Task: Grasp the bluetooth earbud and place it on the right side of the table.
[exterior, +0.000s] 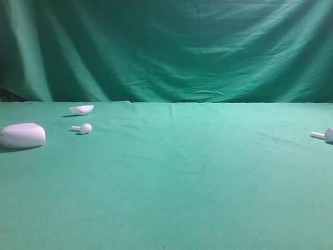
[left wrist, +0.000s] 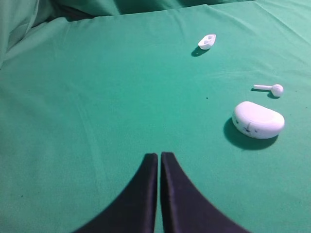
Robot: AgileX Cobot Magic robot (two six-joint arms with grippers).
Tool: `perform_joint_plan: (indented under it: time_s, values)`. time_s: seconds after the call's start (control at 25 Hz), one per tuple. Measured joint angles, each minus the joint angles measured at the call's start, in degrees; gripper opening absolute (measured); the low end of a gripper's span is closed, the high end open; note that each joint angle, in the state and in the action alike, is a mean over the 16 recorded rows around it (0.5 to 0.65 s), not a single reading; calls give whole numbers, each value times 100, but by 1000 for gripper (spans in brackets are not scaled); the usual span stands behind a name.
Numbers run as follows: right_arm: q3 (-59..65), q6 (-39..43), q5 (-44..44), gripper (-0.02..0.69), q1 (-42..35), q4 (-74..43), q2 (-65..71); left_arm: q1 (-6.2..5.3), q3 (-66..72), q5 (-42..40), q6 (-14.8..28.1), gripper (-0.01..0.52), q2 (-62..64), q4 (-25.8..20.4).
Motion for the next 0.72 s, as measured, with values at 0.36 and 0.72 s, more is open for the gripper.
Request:
perform_joint_plan:
  time_s: [0.36,0.72]
  values:
    - [424,30,-60,0,-41,0,0,0,0,0,0,0,0,0]
    - [430,33,64,0,-41,0,0,0,0,0,0,0,0,0]
